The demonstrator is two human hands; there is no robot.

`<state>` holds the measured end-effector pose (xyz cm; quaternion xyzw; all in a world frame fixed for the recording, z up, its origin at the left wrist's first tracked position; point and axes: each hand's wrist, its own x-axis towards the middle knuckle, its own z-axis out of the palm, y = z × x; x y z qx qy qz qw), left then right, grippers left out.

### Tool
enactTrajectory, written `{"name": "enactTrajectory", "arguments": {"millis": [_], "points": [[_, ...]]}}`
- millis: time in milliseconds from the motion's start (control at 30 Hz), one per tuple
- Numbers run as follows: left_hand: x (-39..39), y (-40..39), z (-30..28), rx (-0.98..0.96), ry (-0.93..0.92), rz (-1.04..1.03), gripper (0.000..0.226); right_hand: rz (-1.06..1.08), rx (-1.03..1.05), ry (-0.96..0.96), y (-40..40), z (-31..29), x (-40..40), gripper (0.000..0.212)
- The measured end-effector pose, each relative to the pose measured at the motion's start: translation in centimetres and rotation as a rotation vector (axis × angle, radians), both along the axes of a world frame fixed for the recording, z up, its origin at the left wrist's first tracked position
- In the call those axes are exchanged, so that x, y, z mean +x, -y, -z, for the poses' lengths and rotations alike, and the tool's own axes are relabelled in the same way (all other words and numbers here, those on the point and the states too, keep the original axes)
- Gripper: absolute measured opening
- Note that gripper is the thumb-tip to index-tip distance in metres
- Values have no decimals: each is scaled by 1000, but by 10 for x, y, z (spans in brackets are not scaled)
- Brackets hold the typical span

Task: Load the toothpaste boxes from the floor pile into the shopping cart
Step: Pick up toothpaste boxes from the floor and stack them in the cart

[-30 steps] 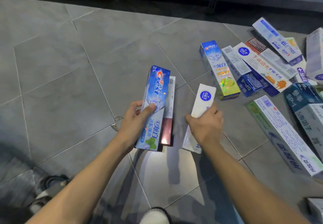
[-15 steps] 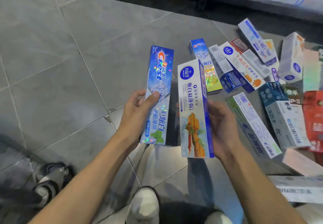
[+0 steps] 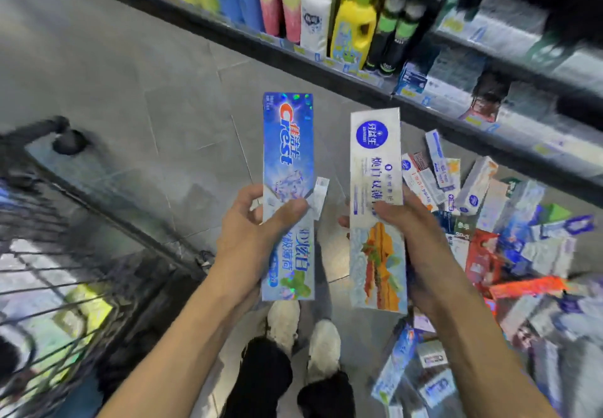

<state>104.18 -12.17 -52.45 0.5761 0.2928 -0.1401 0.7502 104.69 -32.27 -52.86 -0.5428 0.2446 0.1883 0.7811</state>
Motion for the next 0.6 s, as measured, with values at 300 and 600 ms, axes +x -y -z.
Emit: {"name": "enactTrajectory", "arguments": {"millis": [300, 600], "points": [[-8, -82, -228, -4, 215, -204, 47, -178, 43, 97, -93, -228, 37, 41], [-69, -242, -294, 131, 147, -570, 54, -454, -33, 226, -274, -323, 32, 52]]}}
